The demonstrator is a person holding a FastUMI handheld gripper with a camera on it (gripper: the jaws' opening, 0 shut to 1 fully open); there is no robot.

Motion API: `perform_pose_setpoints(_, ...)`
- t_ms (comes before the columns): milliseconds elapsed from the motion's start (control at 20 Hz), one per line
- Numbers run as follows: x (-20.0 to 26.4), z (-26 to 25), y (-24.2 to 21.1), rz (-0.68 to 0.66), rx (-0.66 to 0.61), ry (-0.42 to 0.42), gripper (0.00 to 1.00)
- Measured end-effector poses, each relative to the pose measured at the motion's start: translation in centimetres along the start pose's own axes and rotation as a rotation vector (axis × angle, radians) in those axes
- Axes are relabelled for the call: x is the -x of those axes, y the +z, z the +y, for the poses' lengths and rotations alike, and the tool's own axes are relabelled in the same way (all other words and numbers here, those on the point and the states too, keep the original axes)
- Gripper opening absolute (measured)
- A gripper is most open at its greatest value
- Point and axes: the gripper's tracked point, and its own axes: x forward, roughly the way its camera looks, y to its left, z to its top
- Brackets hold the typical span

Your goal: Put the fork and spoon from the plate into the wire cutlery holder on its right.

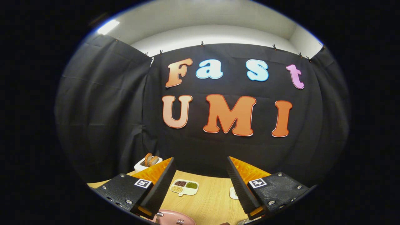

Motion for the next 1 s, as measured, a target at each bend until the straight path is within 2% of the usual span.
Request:
perform_pose_setpoints(150,-0.2,1.6,-3.9,0.116,-0.004,0.037,0.97)
perform_pose_setpoints(350,0.3,4.6,-9.2,0.279,-0.099,0.098,0.97)
perform_pose_setpoints(550,1.4,5.3,-15.4,0.471,-0.132,0.085,0.96)
perform_pose_setpoints(750,2.8,5.8,-20.2,0.623,-0.112,0.067,0.94)
perform_pose_setpoints(1000,4.9,7.1,-25.7,0.794,-0.081,0.05,0.86)
